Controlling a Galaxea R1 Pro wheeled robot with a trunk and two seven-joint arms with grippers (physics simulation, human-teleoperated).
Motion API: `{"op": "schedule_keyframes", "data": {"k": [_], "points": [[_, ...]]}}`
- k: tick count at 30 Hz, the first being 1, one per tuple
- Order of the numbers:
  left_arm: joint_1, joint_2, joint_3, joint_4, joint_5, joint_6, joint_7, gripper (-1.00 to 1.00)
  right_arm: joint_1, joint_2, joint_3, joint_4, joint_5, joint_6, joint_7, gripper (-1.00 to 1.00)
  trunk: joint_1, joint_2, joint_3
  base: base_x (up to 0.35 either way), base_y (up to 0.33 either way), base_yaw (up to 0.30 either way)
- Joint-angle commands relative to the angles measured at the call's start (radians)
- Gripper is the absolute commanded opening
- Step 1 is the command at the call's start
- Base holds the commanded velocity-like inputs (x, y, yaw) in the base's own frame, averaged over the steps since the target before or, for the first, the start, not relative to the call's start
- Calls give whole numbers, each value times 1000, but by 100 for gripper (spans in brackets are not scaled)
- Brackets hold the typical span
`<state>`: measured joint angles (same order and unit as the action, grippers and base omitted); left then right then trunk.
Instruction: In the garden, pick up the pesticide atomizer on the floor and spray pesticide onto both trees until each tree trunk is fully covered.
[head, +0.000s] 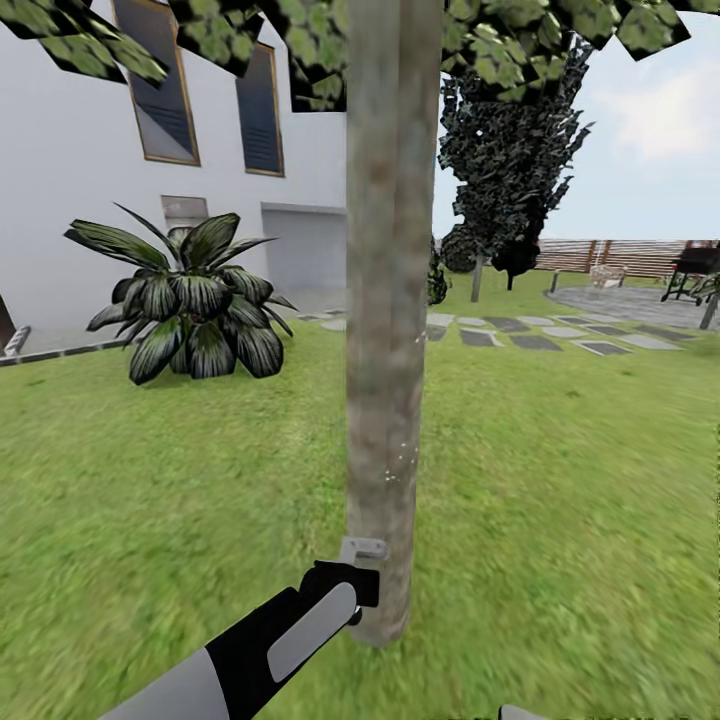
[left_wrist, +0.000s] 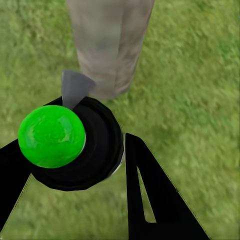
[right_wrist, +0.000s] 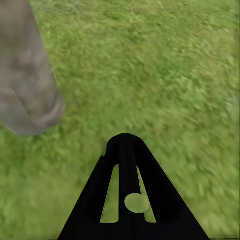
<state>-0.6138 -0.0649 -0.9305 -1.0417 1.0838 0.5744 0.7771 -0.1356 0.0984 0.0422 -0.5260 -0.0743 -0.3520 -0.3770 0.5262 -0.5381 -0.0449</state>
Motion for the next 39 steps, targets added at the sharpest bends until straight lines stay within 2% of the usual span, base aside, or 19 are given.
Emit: {"op": "schedule_keyframes", "data": {"k": [1, 39], "points": [[-1, 0, -2, -1, 6, 0, 8, -100, -1, 0, 4, 0, -8, -5, -5, -100, 0, -2, -2, 0, 350, -137], [-1, 0, -4, -1, 4, -1, 10, -100, -1, -2, 2, -2, -9, -5, -5, -100, 0, -2, -2, 0, 350, -266]]}}
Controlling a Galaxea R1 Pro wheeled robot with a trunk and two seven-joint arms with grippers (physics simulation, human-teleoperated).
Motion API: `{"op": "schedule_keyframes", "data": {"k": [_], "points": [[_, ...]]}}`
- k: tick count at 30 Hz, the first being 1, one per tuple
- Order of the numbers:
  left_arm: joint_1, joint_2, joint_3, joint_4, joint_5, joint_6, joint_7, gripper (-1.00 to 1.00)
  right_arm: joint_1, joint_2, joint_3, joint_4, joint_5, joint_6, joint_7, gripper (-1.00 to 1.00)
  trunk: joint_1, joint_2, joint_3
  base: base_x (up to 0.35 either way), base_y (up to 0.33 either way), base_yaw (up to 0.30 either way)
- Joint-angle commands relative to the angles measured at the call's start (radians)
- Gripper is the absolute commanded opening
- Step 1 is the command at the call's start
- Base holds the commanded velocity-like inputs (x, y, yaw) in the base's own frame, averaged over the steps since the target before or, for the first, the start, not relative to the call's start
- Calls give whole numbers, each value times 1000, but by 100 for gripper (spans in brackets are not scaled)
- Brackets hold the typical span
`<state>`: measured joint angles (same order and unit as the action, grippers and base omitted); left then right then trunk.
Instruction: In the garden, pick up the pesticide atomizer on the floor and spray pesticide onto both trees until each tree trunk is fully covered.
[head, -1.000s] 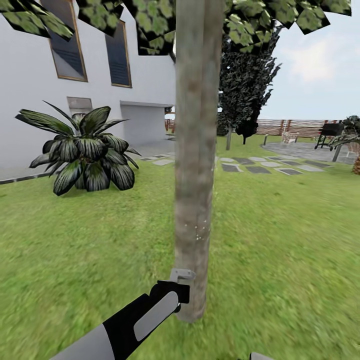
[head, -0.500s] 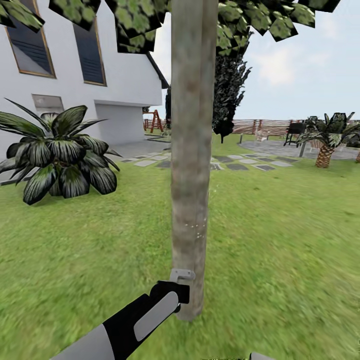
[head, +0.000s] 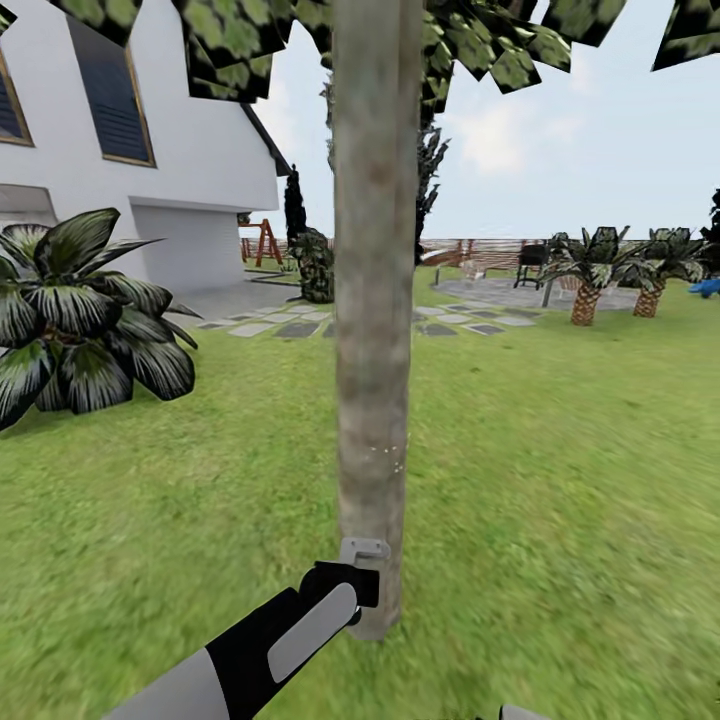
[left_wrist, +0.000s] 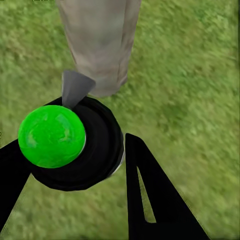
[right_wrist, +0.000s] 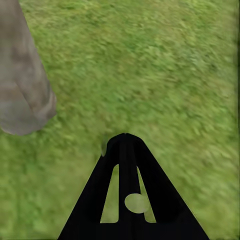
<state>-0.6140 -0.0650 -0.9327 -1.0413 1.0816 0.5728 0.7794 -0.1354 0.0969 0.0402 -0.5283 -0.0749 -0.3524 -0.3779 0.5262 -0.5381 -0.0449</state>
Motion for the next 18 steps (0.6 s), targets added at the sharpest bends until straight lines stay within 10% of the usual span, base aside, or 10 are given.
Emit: {"op": "schedule_keyframes", "data": {"k": [1, 18], "points": [[-1, 1, -2, -2, 6, 1, 8, -100, -1, 0, 4, 1, -8, -5, -4, -100, 0, -2, -2, 0, 350, -280], [-1, 1, -2, -9, 6, 1, 52, -100, -1, 0, 6, -1, -8, -5, -4, -100, 0, -2, -2, -38, 277, -151]]}}
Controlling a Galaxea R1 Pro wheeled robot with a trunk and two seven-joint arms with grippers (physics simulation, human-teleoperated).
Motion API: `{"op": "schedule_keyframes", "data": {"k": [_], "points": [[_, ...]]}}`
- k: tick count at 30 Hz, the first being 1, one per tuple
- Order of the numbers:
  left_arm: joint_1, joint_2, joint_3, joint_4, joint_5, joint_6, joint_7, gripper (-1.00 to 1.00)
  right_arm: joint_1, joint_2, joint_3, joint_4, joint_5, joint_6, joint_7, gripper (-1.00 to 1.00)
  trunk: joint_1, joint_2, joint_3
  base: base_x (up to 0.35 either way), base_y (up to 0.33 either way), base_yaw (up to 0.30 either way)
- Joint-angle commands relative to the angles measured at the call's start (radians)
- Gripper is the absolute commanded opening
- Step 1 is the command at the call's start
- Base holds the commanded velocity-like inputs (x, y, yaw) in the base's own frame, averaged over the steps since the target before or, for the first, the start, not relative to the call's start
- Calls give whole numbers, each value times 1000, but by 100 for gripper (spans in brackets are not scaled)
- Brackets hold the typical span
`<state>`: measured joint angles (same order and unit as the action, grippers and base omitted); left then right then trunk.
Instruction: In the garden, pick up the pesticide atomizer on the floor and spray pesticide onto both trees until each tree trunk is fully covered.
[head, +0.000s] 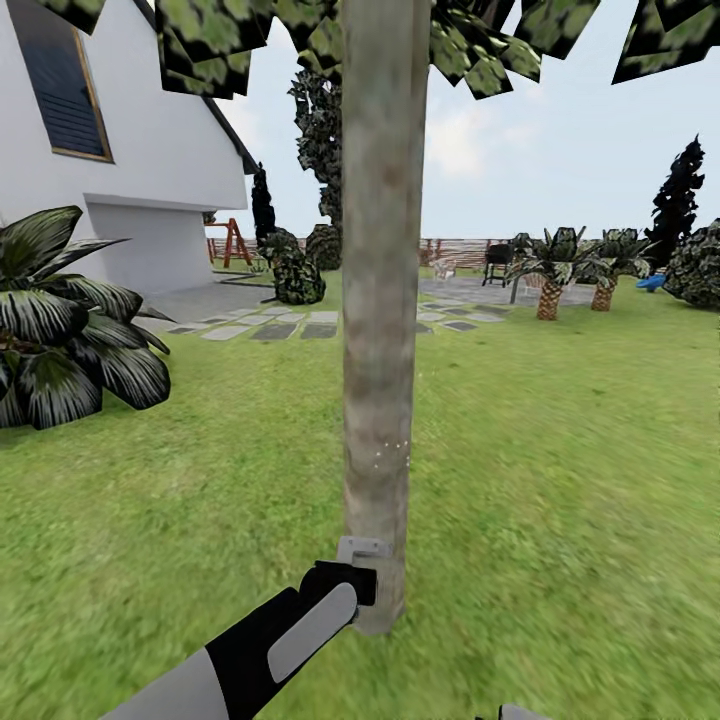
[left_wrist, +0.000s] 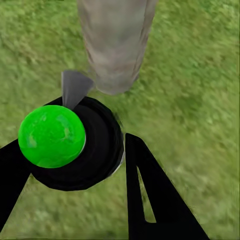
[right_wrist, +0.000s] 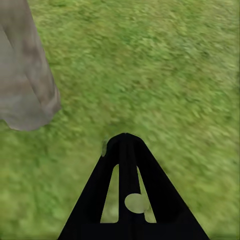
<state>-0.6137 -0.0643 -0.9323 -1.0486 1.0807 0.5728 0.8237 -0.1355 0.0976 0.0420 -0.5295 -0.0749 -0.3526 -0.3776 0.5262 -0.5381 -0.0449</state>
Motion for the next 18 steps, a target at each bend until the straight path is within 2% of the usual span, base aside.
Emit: {"op": "schedule_keyframes", "data": {"k": [1, 2, 4, 5, 7, 8, 10, 11, 12, 14, 15, 17, 18], "points": [[-1, 1, -2, -5, 7, 7, 46, -100, -1, -1, 5, 0, -8, -5, -4, -100, 0, -2, -2, -16, 29, -4], [-1, 1, -2, -7, 7, 13, 69, -100, -1, -1, 5, 1, -8, -4, -3, -100, 0, -2, -2, -13, 24, -3], [-2, -4, -1, -39, 13, 59, 176, -100, -1, -1, 5, 1, -8, -4, -3, -100, 0, -2, -2, -7, 12, -2], [-2, -6, -1, -59, 14, 75, 201, -100, -1, -1, 5, 1, -8, -4, -3, -100, 0, -2, -2, -4, 8, -1], [-4, -10, 4, -162, 23, 137, 284, -100, -1, 0, 6, 2, -8, -3, -3, -100, 0, -2, -2, -2, 4, 0], [-5, -11, 5, -189, 26, 154, 303, -100, -1, 0, 6, 2, -8, -3, -3, -100, 0, -2, -2, -1, 3, 0], [-13, -20, 8, -302, 59, 222, 401, -100, -1, 0, 7, 3, -8, -3, -3, -100, 0, -2, -2, -1, 1, 0], [-19, -24, 9, -325, 75, 237, 433, -100, -1, 0, 7, 3, -8, -3, -3, -100, 0, -2, -2, 0, 0, 0], [-36, -32, 9, -360, 116, 258, 501, -100, -1, 0, 7, 4, -8, -3, -3, -100, 0, -2, -2, 0, 0, 0], [-96, -40, 10, -399, 229, 279, 625, -100, -1, 0, 8, 5, -7, -3, -3, -100, 0, -2, -2, 0, 0, 0], [-113, -41, 10, -405, 260, 282, 648, -100, -1, 0, 8, 5, -8, -3, -3, -100, 0, -2, -2, 0, 0, 0], [-191, -44, 10, -423, 363, 288, 703, -100, -1, 0, 8, 6, -7, -3, -3, -100, 0, -2, -2, 0, 0, 0], [-209, -45, 11, -426, 380, 289, 710, -100, -1, 1, 8, 6, -8, -3, -3, -100, 0, -2, -2, 0, 0, 0]]}}
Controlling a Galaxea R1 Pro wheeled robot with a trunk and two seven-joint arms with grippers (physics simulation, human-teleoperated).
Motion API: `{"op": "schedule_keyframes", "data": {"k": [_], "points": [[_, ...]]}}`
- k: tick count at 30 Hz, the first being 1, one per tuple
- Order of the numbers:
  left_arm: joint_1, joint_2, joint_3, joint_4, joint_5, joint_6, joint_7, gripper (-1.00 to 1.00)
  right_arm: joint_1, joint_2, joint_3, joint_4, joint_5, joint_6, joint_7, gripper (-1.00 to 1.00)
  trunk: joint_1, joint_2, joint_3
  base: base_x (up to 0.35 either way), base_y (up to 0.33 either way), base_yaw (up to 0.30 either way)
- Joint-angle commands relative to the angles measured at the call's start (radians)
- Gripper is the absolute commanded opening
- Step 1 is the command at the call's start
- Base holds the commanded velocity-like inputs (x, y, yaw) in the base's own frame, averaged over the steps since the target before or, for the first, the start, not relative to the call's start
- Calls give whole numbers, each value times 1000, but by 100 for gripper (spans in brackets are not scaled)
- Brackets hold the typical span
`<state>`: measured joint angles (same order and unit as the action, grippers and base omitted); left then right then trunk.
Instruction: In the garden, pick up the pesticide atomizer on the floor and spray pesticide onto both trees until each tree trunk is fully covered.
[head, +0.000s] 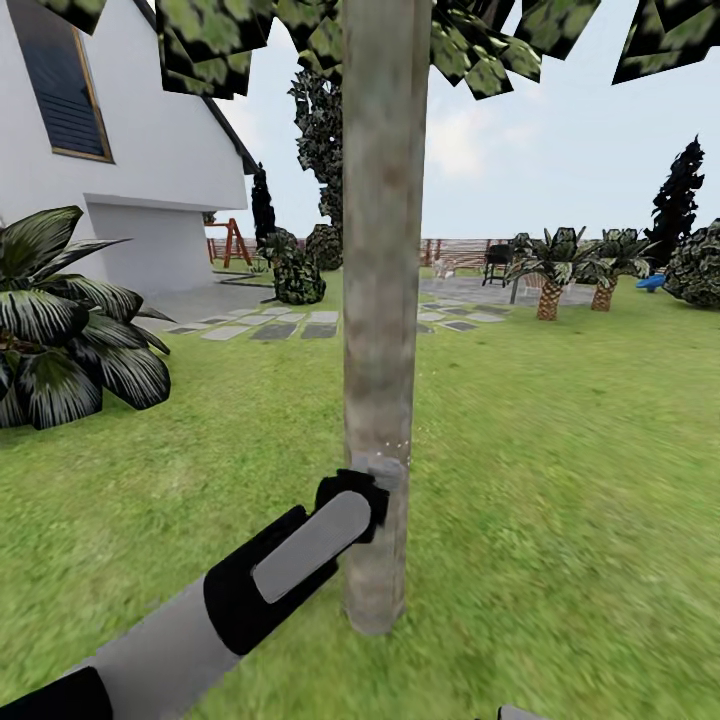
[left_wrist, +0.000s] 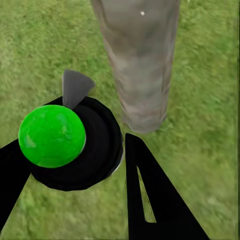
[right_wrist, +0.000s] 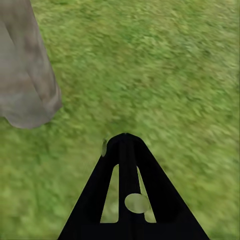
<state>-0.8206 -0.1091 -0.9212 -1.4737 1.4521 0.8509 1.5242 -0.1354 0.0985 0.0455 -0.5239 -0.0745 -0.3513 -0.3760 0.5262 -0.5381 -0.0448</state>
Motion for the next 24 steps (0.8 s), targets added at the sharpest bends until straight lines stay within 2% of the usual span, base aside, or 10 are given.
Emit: {"op": "schedule_keyframes", "data": {"k": [1, 4, 8, 12, 21, 22, 23, 24], "points": [[-37, -2, 0, -4, 35, 11, 21, -100, -1, 0, 5, 1, -8, -5, -4, -100, 1, -2, -2, 0, 0, 0], [-128, -6, 11, -5, 85, 13, 37, -100, -1, 0, 6, 1, -7, -5, -4, -100, 1, -2, -2, 0, 0, 0], [-194, -4, 57, -4, 153, 14, 41, -100, -1, 0, 7, 2, -7, -5, -4, -100, 1, -2, -2, 0, 0, 0], [-220, -4, 71, -4, 177, 14, 42, -100, -1, 0, 7, 2, -8, -5, -4, -100, 1, -2, -2, 0, 0, 0], [-221, -5, 77, -3, 189, 15, 39, -100, -1, 0, 7, 2, -4, -5, -4, -100, 1, -2, -2, 0, 0, 0], [-221, -5, 76, -4, 199, 16, 39, -100, -1, 0, 7, 2, -4, -5, -4, -100, 1, -2, -2, 0, 0, 0], [-220, -5, 76, -6, 224, 18, 37, -100, -1, 0, 7, 2, -4, -5, -4, -100, 1, -2, -2, 0, 0, 0], [-220, -3, 74, -8, 270, 22, 31, -100, -1, 0, 7, 2, -3, -5, -4, -100, 1, -2, -2, 0, 0, 0]]}}
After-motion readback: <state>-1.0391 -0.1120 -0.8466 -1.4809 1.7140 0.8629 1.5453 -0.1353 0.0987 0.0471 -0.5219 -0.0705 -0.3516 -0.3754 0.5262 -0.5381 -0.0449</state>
